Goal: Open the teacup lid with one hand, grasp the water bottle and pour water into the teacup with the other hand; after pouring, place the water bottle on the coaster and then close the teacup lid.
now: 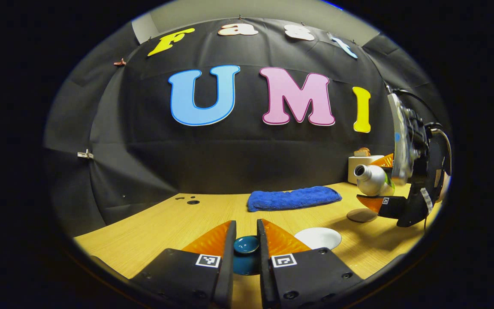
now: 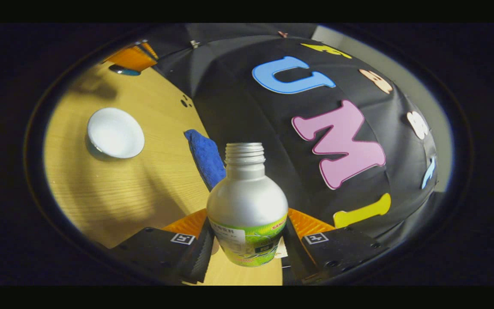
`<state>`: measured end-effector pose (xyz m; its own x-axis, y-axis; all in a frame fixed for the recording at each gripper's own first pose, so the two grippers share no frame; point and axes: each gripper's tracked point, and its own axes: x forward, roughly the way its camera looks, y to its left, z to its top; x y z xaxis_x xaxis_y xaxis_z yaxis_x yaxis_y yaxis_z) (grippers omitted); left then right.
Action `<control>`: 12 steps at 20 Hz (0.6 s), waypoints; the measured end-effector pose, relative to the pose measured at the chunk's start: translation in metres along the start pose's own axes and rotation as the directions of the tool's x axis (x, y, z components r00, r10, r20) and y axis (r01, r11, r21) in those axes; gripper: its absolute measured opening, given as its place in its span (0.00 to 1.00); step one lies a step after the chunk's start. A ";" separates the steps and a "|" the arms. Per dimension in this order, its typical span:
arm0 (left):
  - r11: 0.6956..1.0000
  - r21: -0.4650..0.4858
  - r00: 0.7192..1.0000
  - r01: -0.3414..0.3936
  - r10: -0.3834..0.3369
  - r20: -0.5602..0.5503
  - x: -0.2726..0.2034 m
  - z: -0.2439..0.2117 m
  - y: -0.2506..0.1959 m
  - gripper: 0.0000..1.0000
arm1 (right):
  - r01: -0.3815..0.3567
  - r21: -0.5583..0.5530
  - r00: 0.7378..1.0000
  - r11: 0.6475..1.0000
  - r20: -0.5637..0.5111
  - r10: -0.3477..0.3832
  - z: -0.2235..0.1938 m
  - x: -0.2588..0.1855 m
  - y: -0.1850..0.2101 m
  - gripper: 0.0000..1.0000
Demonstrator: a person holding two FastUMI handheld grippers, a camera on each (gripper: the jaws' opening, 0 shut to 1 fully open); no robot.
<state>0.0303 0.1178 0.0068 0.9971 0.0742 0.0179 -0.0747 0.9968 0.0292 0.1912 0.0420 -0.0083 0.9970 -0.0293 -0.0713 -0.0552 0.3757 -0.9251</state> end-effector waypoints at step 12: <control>0.999 0.013 0.999 -0.029 0.029 0.018 -0.011 0.000 0.027 0.29 | -0.011 -0.322 0.994 0.947 0.096 0.044 0.029 0.005 0.035 0.76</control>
<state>0.0175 0.1444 0.0069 0.9941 0.1027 0.0362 -0.1042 0.9937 0.0412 0.1956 0.0822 -0.0296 0.9942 0.0760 -0.0762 -0.0806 0.0573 -0.9951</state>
